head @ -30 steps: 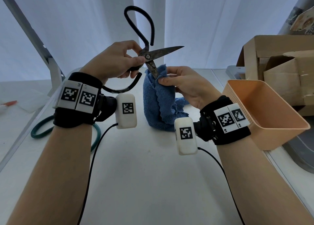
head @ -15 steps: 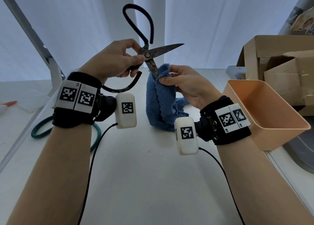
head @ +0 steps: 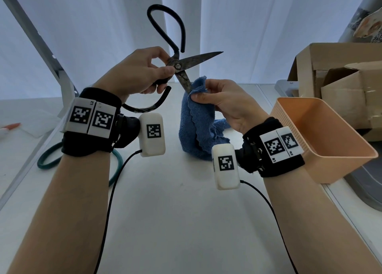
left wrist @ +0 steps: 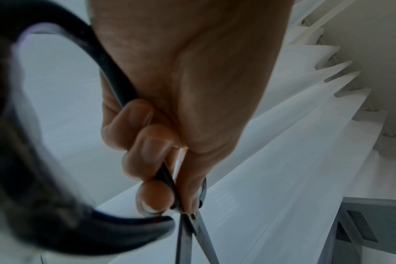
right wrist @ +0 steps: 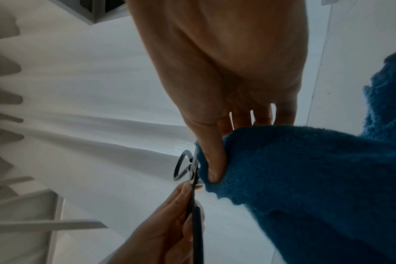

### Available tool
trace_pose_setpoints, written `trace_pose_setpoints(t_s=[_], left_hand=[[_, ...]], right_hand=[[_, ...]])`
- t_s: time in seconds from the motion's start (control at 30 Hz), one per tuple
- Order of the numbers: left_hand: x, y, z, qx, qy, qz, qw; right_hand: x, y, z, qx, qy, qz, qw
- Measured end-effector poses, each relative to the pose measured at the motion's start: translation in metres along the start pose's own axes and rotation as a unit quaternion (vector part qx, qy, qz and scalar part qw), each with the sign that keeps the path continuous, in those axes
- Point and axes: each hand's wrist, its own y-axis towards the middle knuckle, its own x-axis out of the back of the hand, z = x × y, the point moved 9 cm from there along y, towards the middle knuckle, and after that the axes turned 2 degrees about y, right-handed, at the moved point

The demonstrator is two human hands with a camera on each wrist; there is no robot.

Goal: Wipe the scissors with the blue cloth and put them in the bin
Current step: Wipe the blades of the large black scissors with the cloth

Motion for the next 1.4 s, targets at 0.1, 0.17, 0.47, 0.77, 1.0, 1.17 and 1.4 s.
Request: trace_pose_setpoints(t_s=[0.1,0.17,0.47,0.77,1.0,1.17,1.4], left_hand=[[0.000,0.001,0.001,0.000,0.003,0.001,1.000],[0.000,0.001,0.001,0.000,0.002,0.002,1.000],[-0.005,0.001,0.000,-0.004,-0.004,0.007,1.000],[-0.002,0.002,0.001,-0.001,-0.004,0.001,1.000],[0.003,0.001,0.004,0.005,-0.009,-0.008,1.000],[0.010,0.001,0.008,0.008,-0.009,-0.029,1.000],[0.013,0.002,0.007,0.007,-0.027,-0.046,0.999]], right_hand=[[-0.001,0.000,0.000,0.009,-0.005,-0.012,1.000],[-0.002,0.000,0.000,0.012,-0.010,-0.019,1.000],[-0.014,0.000,0.000,0.005,-0.028,0.037,0.999],[-0.006,0.001,0.000,-0.001,-0.025,0.001,1.000],[0.024,0.003,-0.002,-0.013,0.065,-0.122,0.990],[0.027,-0.001,-0.002,-0.031,0.151,-0.133,0.979],[0.007,-0.002,0.001,-0.035,0.108,-0.039,0.993]])
